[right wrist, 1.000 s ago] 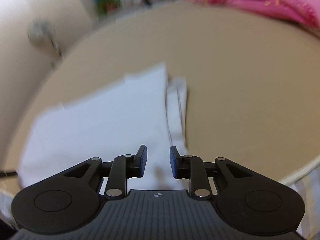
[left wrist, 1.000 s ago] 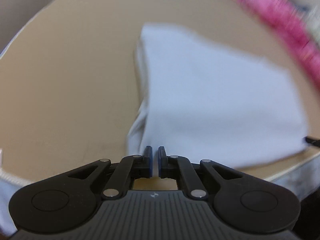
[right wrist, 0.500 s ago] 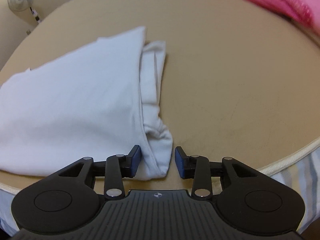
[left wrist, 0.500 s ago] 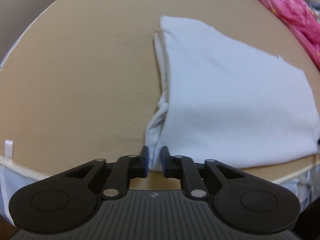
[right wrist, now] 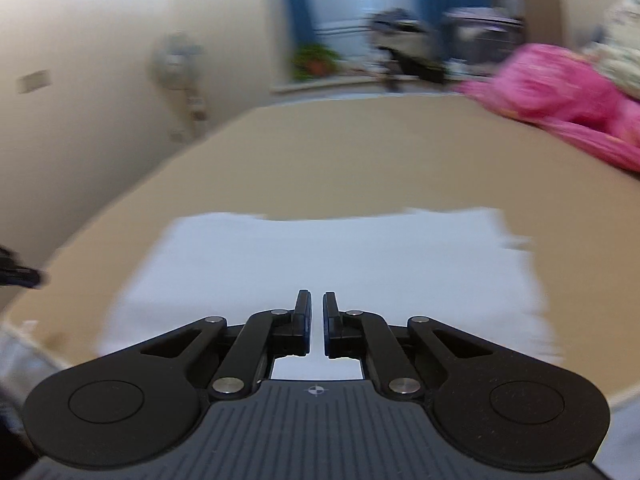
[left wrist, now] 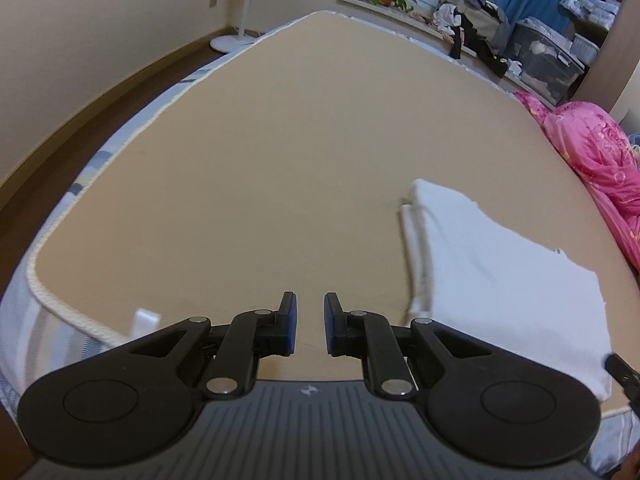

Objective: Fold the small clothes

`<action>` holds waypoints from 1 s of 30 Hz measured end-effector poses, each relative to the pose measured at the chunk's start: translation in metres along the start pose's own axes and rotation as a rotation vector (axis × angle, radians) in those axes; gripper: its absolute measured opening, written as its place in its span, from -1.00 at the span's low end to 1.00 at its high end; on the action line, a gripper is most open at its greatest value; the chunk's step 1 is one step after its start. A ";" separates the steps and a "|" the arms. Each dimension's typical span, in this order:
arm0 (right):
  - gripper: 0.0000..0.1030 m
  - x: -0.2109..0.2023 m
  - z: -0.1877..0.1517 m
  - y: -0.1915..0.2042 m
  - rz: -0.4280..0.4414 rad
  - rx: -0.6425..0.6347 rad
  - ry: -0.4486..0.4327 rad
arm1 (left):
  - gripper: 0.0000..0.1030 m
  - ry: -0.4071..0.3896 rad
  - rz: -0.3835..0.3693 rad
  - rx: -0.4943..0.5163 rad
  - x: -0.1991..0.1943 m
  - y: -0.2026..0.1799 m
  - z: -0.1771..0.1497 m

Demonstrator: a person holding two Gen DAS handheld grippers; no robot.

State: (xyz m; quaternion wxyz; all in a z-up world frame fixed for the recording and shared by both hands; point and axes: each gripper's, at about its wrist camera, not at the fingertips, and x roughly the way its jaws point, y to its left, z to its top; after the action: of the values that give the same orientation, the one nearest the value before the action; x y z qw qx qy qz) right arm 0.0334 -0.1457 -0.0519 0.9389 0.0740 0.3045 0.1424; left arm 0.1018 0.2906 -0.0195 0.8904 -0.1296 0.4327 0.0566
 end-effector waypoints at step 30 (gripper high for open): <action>-0.84 0.084 0.015 0.155 0.141 -0.299 0.098 | -0.66 0.060 -0.007 -0.064 0.033 0.045 0.012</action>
State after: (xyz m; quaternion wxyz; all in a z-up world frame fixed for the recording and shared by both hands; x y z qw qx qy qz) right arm 0.0723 0.0268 -0.0511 0.9111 -0.0524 0.3194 0.2552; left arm 0.1216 0.3371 -0.0472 0.8726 -0.1611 0.4567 0.0631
